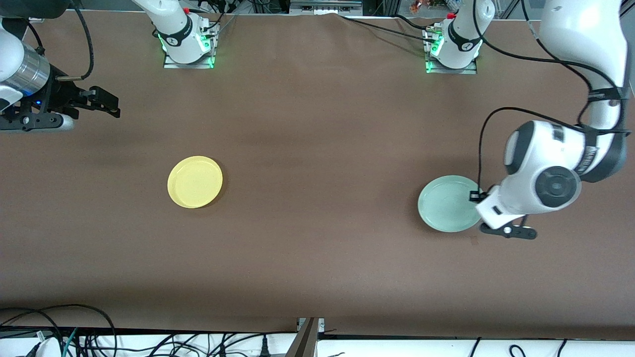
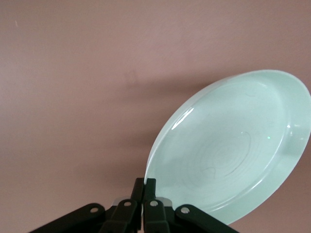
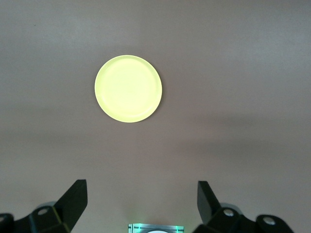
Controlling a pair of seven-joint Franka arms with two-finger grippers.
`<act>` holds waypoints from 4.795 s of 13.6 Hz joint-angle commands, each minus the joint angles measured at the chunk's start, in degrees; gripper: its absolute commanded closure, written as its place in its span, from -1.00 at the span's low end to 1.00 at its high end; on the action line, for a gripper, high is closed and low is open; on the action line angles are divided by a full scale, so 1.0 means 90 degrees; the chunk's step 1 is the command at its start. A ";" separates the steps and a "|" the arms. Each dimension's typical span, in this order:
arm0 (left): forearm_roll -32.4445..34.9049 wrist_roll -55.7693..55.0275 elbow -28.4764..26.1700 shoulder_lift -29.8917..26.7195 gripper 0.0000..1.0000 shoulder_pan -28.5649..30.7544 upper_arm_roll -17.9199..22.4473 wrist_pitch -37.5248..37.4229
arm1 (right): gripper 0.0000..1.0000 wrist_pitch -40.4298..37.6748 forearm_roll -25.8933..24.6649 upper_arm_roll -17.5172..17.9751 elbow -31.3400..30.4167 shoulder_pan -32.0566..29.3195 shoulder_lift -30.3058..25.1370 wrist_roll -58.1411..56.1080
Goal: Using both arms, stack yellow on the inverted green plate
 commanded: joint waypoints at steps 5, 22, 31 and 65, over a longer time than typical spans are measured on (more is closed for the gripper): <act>0.1468 -0.1277 0.0630 0.0296 1.00 -0.1667 0.0133 -0.0653 | -1.00 -0.0085 0.0048 0.0029 0.0026 -0.0018 -0.0043 -0.0031; 0.4143 -0.4480 0.1284 0.1846 1.00 -0.5866 0.1089 -0.2383 | -1.00 -0.0085 0.0048 0.0029 0.0026 -0.0018 -0.0043 -0.0031; 0.4447 -0.4608 0.1919 0.2903 1.00 -0.7166 0.1686 -0.2500 | -1.00 -0.0085 0.0048 0.0019 0.0026 -0.0008 -0.0043 -0.0031; -0.0512 -0.7587 0.2456 0.1373 -1.00 -0.5188 0.1530 0.0392 | -1.00 -0.0085 0.0048 0.0020 0.0026 -0.0018 -0.0043 -0.0031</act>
